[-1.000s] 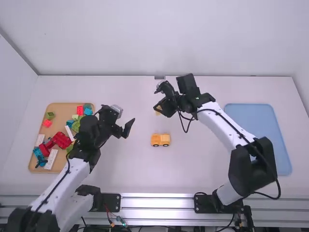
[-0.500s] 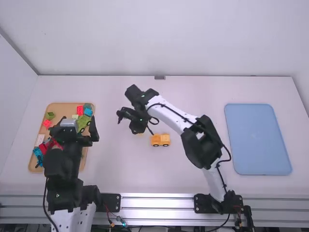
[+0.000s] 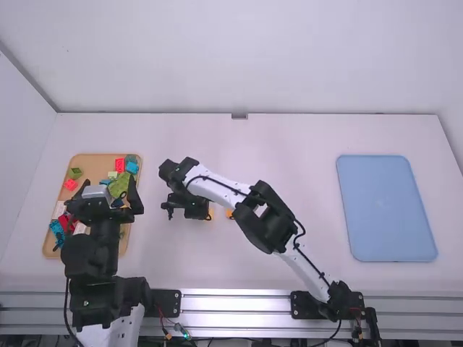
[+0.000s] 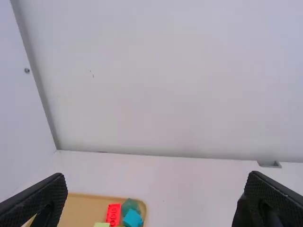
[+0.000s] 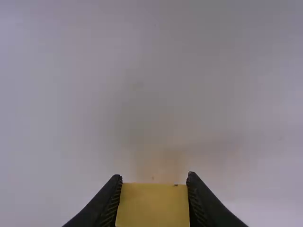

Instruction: Assemble lego blocks to make yellow taxi

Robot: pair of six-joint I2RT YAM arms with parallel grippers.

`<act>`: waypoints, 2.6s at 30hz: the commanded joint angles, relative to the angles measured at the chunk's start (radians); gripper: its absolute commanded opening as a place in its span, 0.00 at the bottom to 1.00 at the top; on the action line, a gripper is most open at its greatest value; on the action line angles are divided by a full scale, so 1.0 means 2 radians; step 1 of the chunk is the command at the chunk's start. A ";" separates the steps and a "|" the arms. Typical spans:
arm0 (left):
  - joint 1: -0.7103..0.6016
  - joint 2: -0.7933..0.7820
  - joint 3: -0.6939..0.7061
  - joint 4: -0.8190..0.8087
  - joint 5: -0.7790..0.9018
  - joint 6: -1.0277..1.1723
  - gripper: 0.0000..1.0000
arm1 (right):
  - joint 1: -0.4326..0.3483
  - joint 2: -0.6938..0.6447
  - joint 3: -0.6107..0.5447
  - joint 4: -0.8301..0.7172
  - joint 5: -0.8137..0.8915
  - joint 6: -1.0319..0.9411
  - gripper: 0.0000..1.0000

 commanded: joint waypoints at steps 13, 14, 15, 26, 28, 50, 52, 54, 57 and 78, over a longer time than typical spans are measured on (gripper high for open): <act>0.004 -0.003 -0.057 0.076 0.038 -0.002 1.00 | -0.019 0.010 0.019 0.001 0.009 -0.003 0.99; 0.003 -0.003 -0.057 0.077 0.038 -0.002 0.99 | -0.020 0.009 0.021 0.001 0.008 -0.003 0.98; 0.000 -0.003 -0.057 0.078 0.038 -0.002 0.99 | -0.021 0.008 0.026 0.000 0.006 -0.003 0.98; 0.001 0.041 -0.019 0.042 0.121 0.007 0.99 | -0.085 -0.057 0.086 -0.035 -0.085 0.040 0.98; 0.005 0.073 -0.002 0.032 0.144 0.008 0.99 | -0.108 -0.084 0.070 -0.024 -0.127 0.023 0.98; -0.084 0.566 0.339 -0.294 0.319 0.407 0.99 | -0.307 -0.546 -0.575 0.508 -0.146 0.195 0.98; -0.108 0.590 0.351 -0.308 0.290 0.427 0.99 | -0.319 -0.567 -0.603 0.529 -0.161 0.196 0.98; -0.158 0.635 0.369 -0.321 0.229 0.459 0.99 | -0.346 -0.604 -0.650 0.564 -0.211 0.196 0.98; -0.204 0.680 0.380 -0.323 0.165 0.472 0.99 | -0.377 -0.635 -0.691 0.598 -0.258 0.196 0.98; -0.294 0.839 0.377 -0.314 0.095 0.500 0.89 | -0.471 -0.667 -0.755 0.652 -0.352 0.220 0.98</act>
